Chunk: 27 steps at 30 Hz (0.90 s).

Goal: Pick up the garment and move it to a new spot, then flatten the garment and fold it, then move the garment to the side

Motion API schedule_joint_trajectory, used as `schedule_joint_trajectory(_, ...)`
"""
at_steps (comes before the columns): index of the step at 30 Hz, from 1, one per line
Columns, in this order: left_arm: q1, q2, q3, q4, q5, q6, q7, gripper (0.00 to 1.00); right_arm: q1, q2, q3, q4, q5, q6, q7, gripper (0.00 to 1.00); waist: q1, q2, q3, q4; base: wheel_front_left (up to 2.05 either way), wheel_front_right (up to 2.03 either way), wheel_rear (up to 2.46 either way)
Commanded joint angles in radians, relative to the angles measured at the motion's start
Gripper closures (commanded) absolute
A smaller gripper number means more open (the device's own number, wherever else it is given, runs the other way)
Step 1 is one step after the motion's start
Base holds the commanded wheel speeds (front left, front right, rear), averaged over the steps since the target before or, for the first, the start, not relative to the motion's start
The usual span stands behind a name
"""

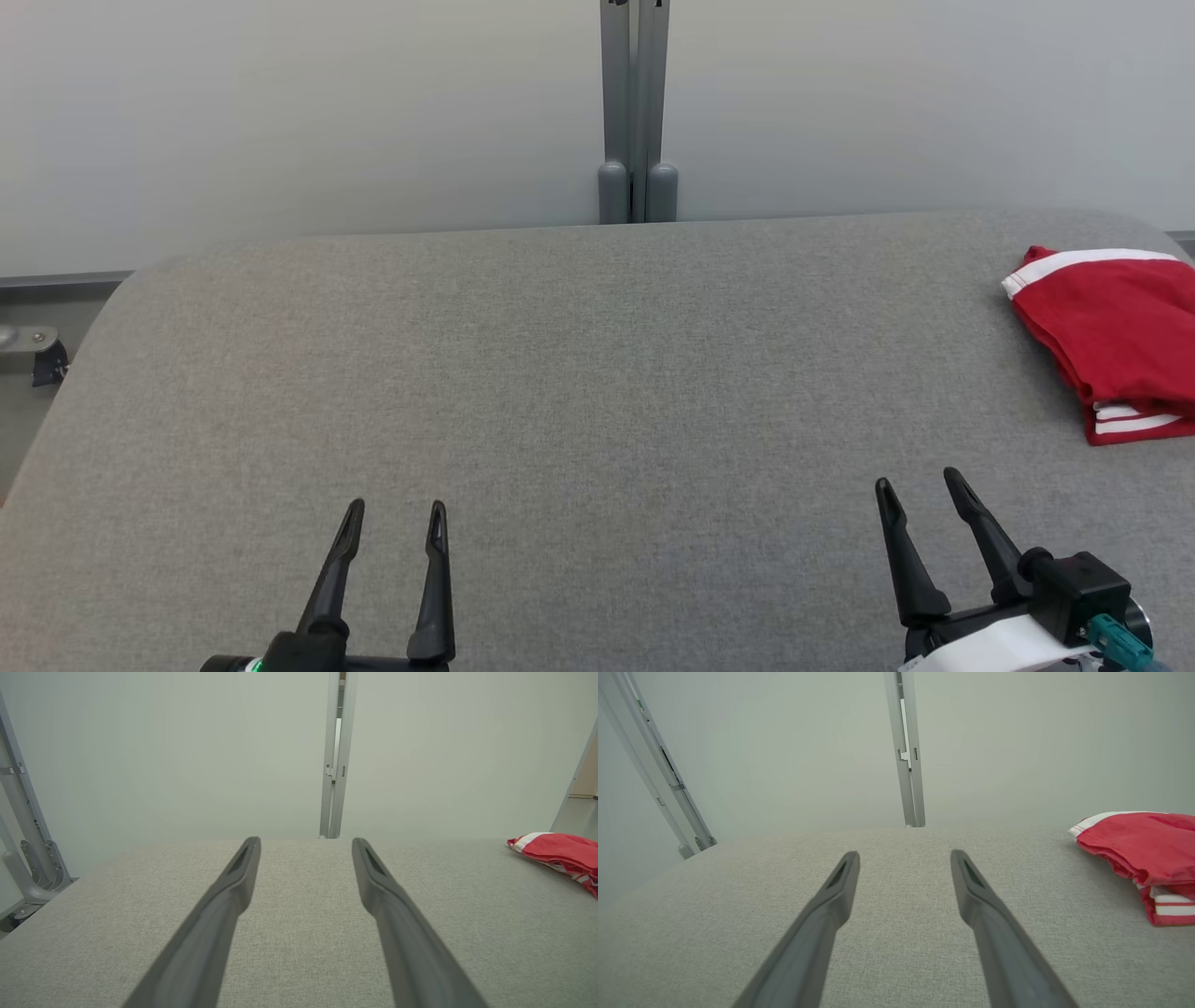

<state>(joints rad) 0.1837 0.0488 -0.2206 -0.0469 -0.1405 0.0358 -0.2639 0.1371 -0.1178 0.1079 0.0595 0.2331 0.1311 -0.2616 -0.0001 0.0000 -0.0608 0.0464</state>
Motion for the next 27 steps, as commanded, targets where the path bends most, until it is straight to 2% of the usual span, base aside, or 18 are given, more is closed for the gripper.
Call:
schedule_joint_trajectory(1,0.012,0.004,0.006,0.004,-0.010,-0.005,0.000,0.00,-0.001,0.002,-0.004,-0.002,-0.005,-0.001,-0.004,0.00,0.0001,0.0000,-0.003,-0.002,0.00,0.00,0.00)
schedule_joint_trajectory(15,0.009,0.004,0.001,0.017,-0.010,-0.006,0.000,0.00,0.011,0.001,-0.005,0.003,-0.006,-0.001,-0.004,0.00,0.0001,0.0000,-0.010,-0.005,0.00,0.00,0.00)
schedule_joint_trajectory(16,0.001,0.000,-0.001,0.016,-0.008,-0.006,0.000,1.00,0.001,0.005,-0.004,0.002,-0.002,0.000,0.000,1.00,0.0001,0.0000,-0.010,-0.005,0.00,0.00,0.00)
schedule_joint_trajectory(21,0.002,0.000,-0.005,0.055,-0.015,-0.006,0.001,1.00,0.007,0.014,0.001,0.042,0.008,0.000,0.003,1.00,0.0001,0.0000,-0.010,-0.005,0.00,0.00,0.00)
schedule_joint_trajectory(27,-0.016,0.009,0.013,0.058,-0.145,-0.011,0.022,1.00,-0.013,0.012,-0.009,0.050,0.129,0.000,0.026,1.00,0.0001,0.0000,-0.006,-0.007,0.00,0.00,0.00)
